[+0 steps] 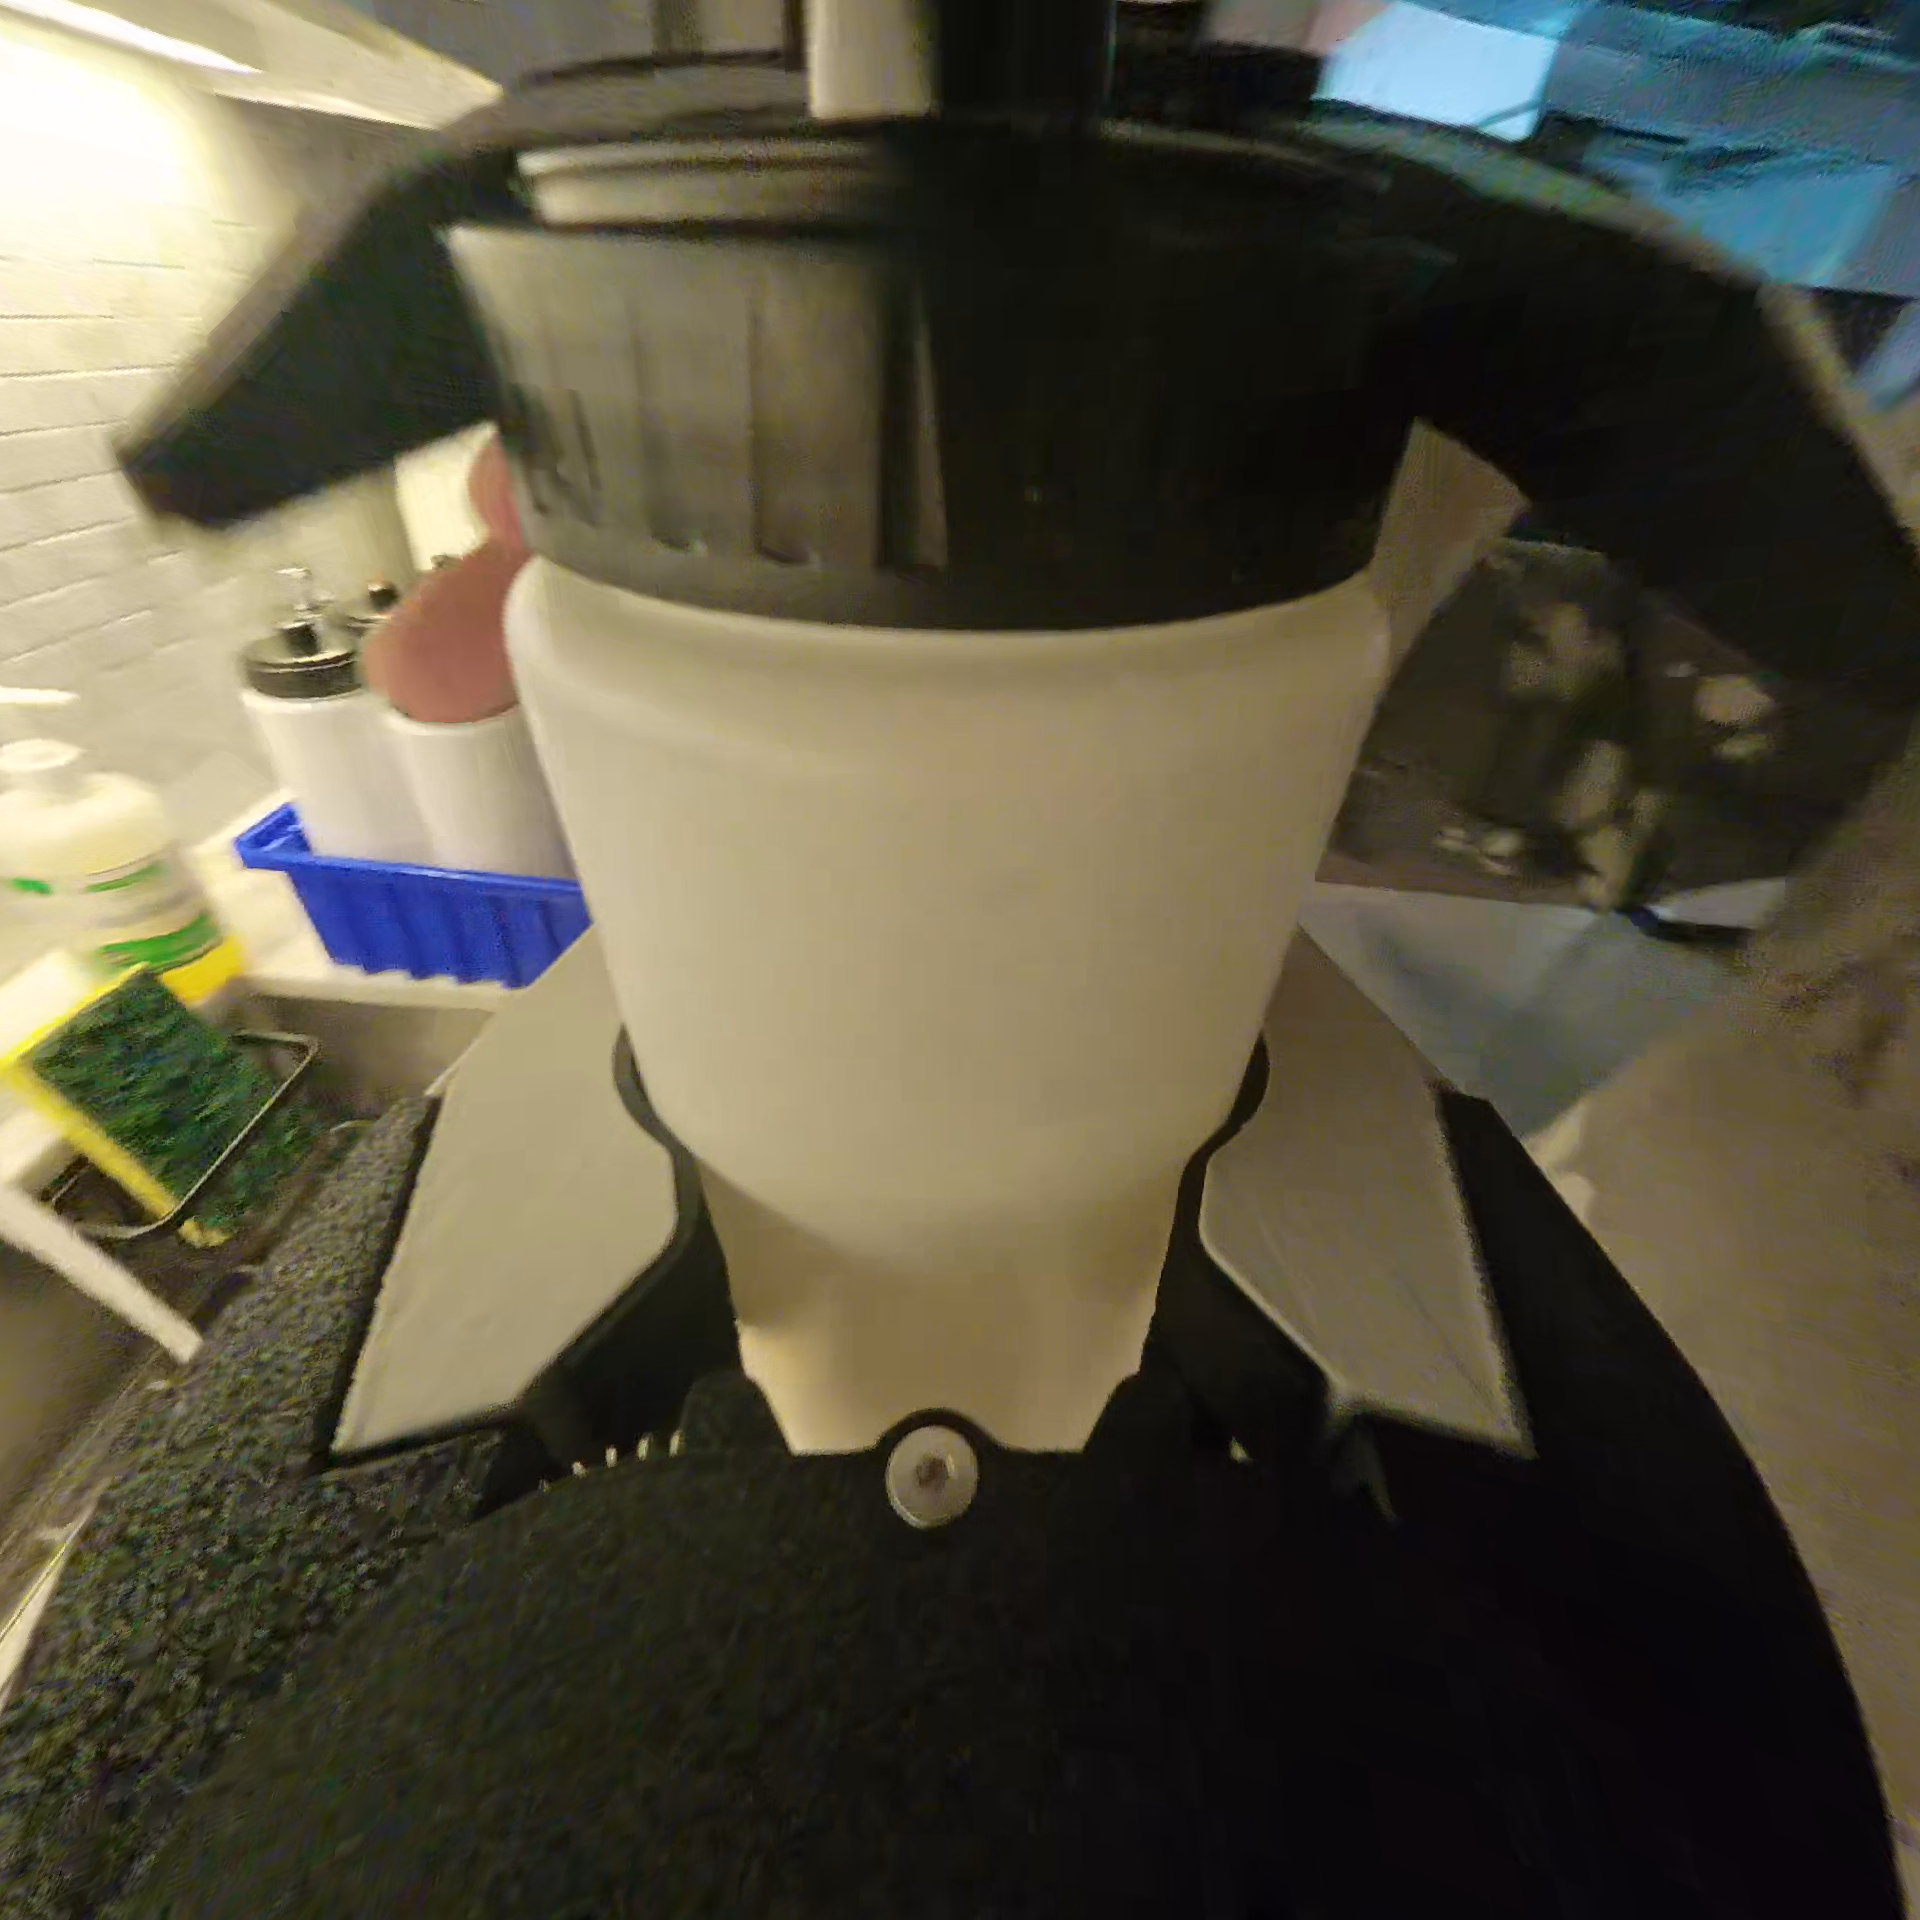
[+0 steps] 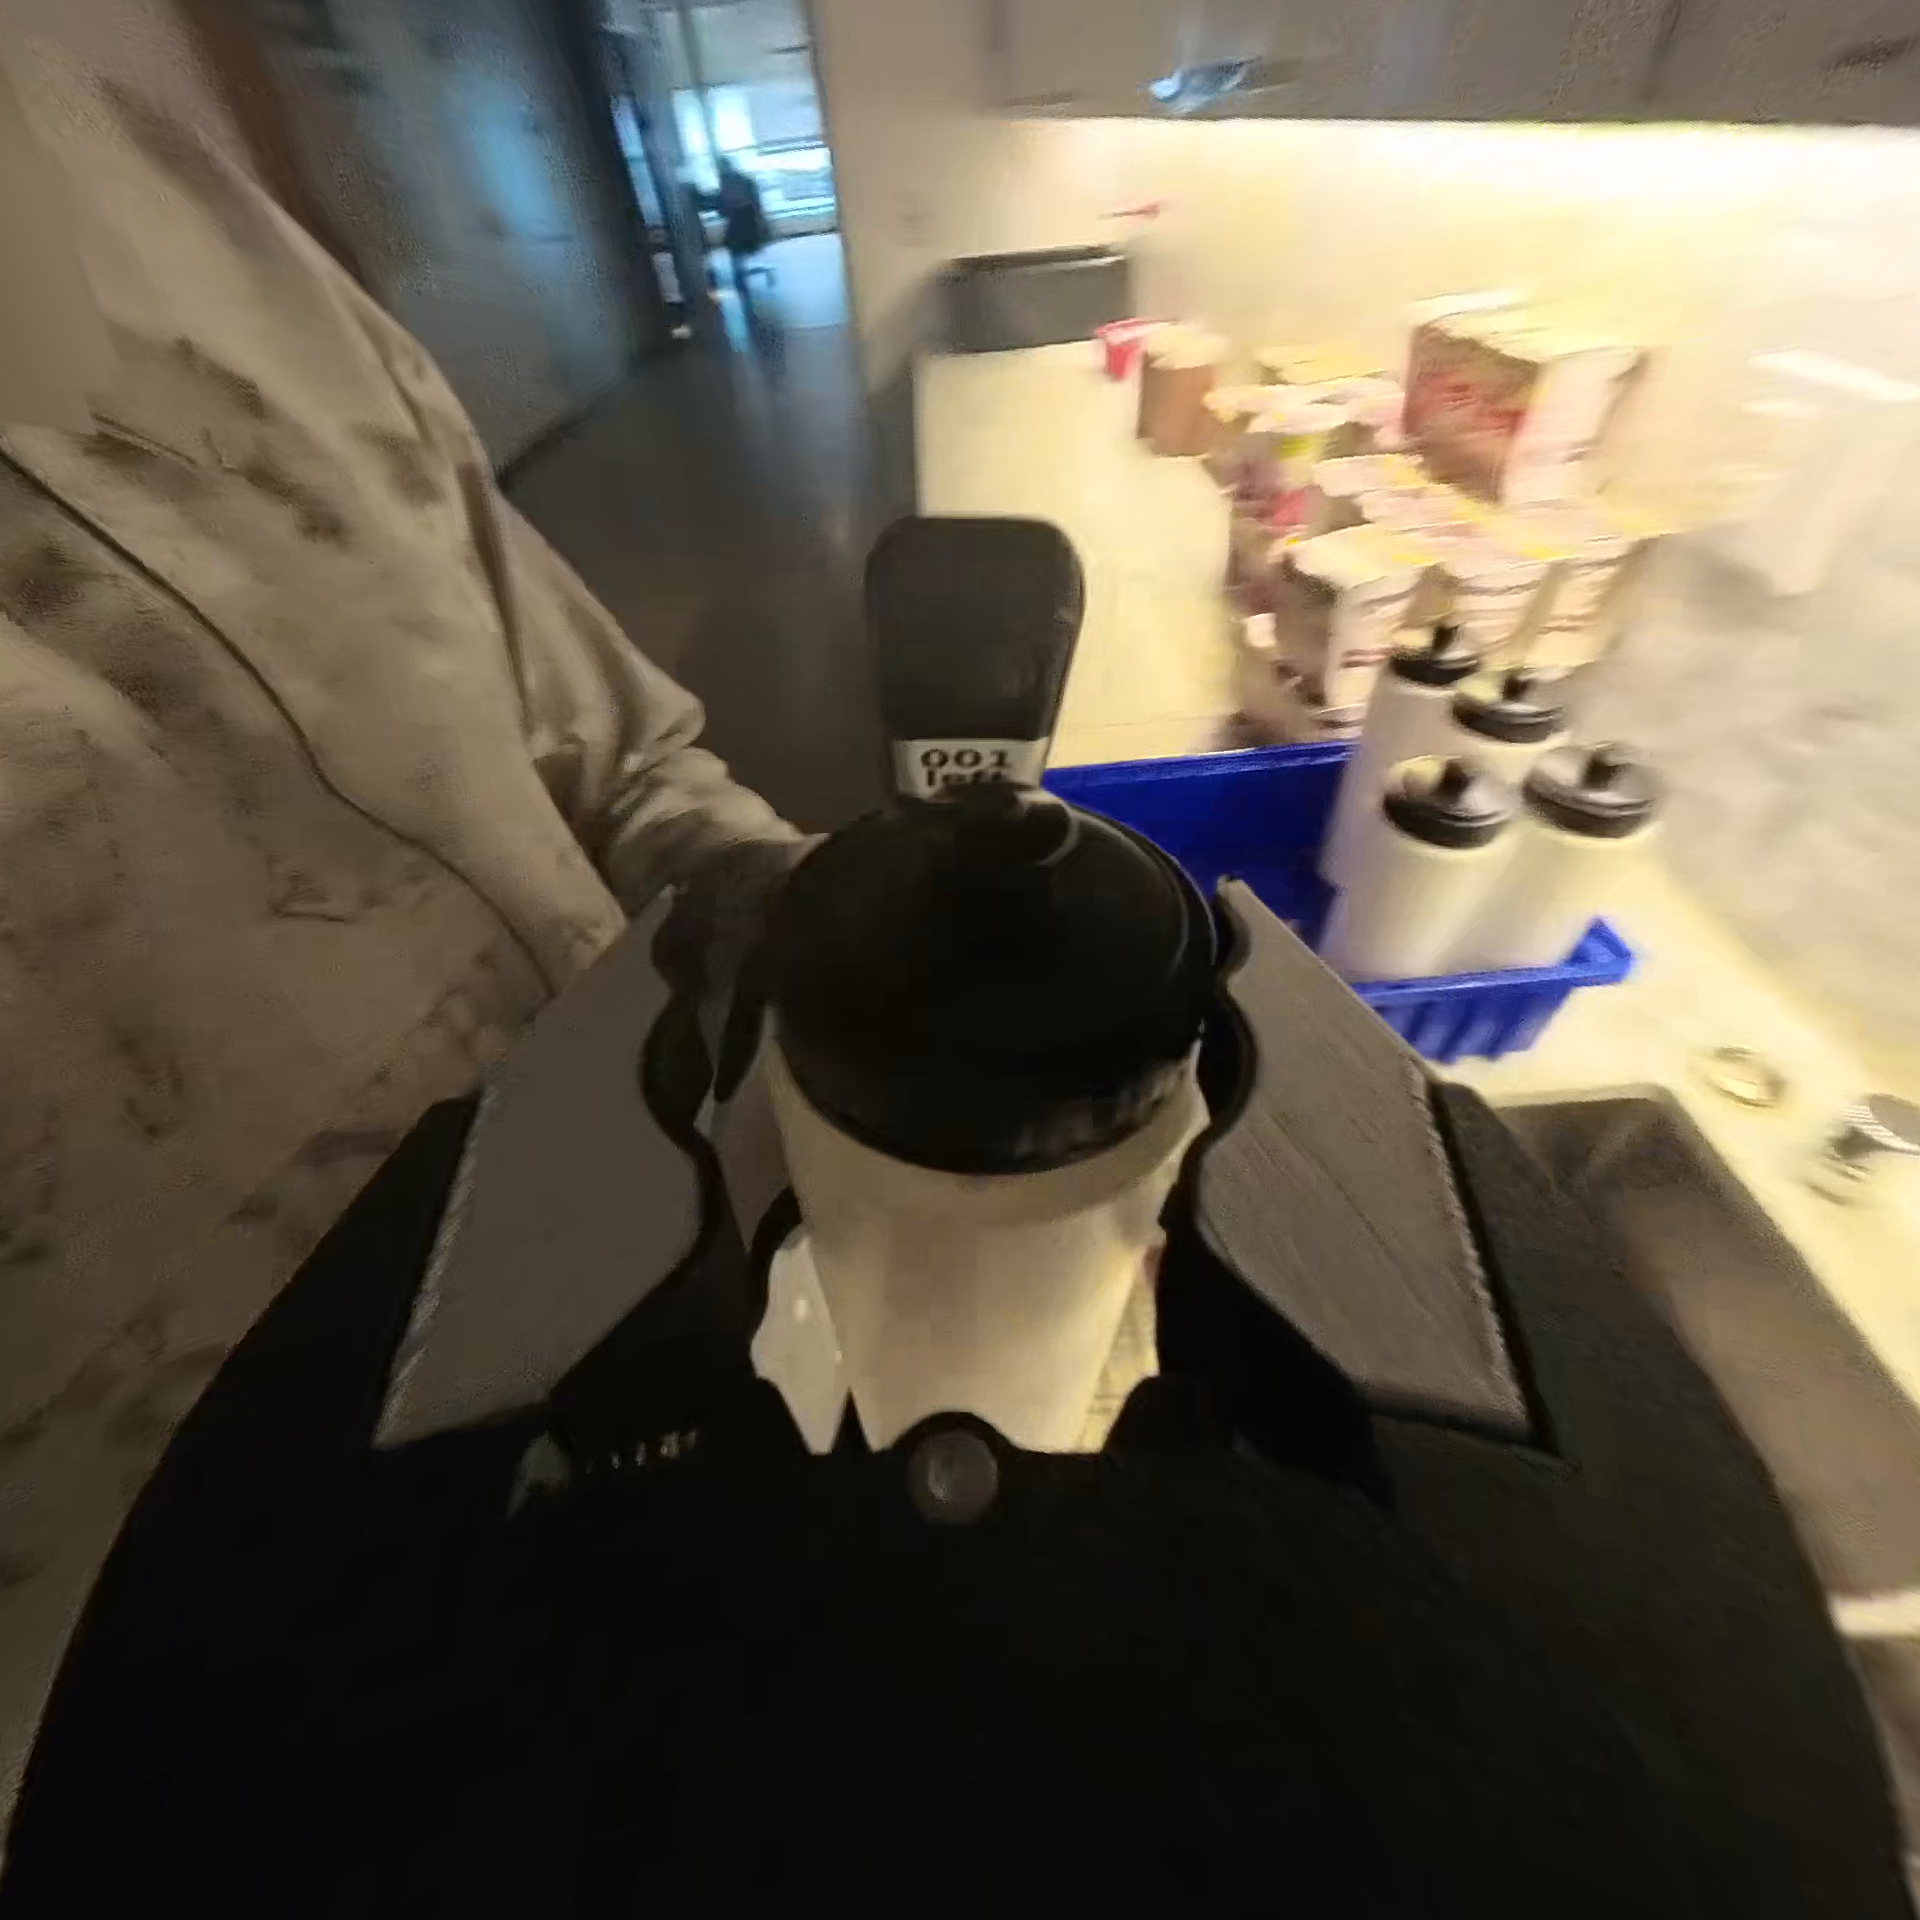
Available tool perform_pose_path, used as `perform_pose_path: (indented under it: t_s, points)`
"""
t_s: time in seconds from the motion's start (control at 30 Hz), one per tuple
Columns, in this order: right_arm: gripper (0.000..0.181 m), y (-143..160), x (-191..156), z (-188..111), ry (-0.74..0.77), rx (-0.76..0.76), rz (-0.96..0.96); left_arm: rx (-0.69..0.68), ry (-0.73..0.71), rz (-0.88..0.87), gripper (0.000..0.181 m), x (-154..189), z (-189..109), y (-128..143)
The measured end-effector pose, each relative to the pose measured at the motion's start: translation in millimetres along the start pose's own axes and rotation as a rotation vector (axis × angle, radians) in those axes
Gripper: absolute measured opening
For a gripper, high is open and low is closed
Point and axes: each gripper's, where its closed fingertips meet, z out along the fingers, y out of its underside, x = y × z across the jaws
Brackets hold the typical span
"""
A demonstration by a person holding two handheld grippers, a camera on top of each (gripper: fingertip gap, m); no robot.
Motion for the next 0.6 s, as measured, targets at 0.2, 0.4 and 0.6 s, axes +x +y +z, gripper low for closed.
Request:
perform_pose_path:
  t_s: [0.2,0.4,0.6]
  points:
    - [0.085,-6,18,6,0.246,0.127,0.021,-0.021,-0.100,0.013,0.104,-6,-4,-4]
    - [0.079,7,43,-11,0.880,0.144,0.073,-0.092,-0.484,0.084,0.104,-48,-16,12]
    - [0.097,-17,9,-6,0.306,0.118,-0.032,-0.016,-0.177,0.007,0.103,-11,-6,3]
